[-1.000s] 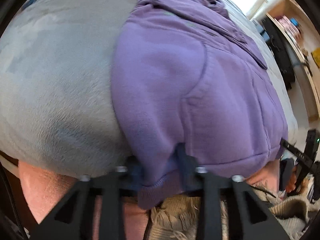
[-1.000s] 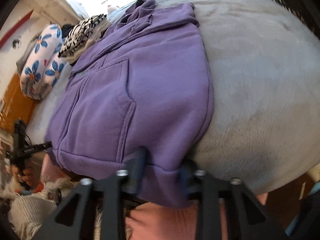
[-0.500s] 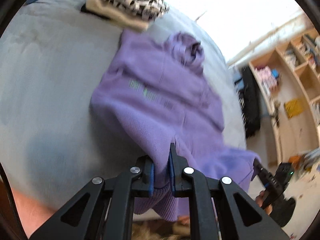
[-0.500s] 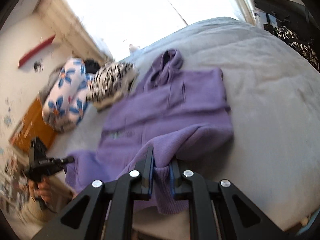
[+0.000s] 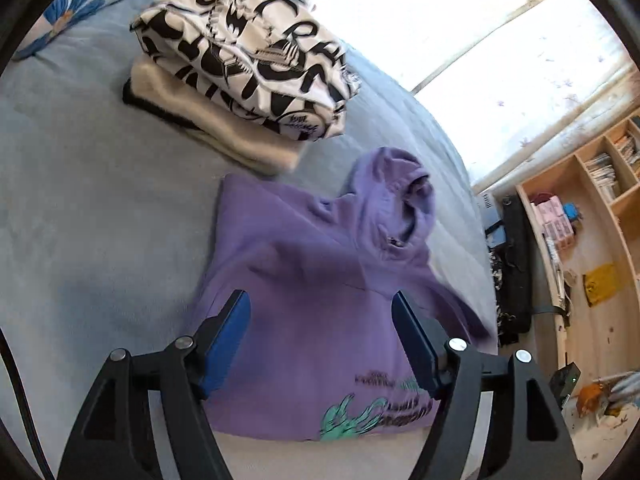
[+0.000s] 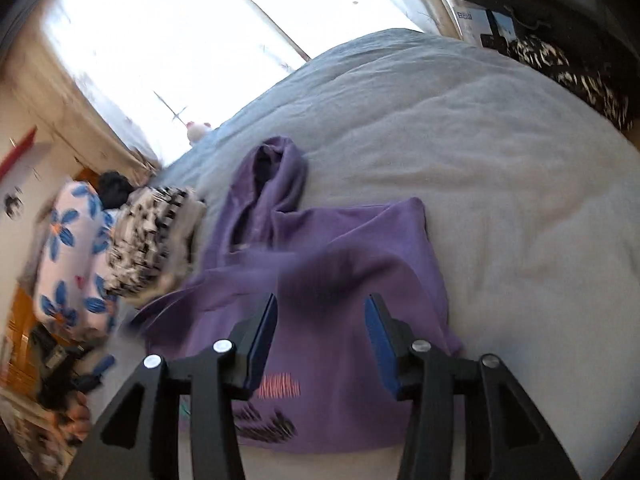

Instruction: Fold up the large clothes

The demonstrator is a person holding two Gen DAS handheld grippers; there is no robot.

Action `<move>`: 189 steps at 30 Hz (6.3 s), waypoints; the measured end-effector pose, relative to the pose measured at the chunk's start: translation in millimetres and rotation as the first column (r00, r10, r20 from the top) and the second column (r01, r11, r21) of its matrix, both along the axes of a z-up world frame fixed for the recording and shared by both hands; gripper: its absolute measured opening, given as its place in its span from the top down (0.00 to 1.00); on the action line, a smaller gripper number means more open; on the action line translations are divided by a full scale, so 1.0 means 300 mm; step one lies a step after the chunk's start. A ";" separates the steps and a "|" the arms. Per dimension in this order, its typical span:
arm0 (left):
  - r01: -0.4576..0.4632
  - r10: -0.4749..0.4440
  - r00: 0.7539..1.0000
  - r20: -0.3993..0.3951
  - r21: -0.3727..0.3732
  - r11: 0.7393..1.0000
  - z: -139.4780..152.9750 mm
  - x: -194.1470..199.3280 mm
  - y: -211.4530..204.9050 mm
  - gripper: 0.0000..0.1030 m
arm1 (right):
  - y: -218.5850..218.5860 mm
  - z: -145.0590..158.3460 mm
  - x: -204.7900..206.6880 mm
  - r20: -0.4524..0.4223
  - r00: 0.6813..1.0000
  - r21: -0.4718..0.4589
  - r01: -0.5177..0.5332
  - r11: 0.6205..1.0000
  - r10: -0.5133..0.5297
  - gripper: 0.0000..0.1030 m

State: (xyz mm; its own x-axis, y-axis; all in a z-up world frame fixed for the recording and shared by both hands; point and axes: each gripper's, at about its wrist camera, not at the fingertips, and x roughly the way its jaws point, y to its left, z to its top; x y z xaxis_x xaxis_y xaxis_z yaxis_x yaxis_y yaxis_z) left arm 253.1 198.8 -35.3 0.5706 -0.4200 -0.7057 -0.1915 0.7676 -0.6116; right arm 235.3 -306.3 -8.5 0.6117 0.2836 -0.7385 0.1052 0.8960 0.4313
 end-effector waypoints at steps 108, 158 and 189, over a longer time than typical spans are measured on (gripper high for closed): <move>0.086 -0.180 0.979 0.093 0.613 0.785 0.240 0.198 -0.304 0.54 | 0.280 0.154 0.243 -0.055 0.991 -0.383 -0.135 0.914 0.123 0.76; 0.223 -0.181 0.975 -0.131 0.576 0.787 -0.322 1.242 -0.614 0.97 | 0.259 -0.332 1.172 -0.183 0.978 -0.177 -0.132 0.975 0.099 0.93; 0.407 -0.375 0.914 -0.157 0.337 0.849 -0.186 -0.136 -0.330 0.90 | 0.208 -0.093 -0.075 -0.091 0.955 -0.189 -0.294 0.937 0.282 0.67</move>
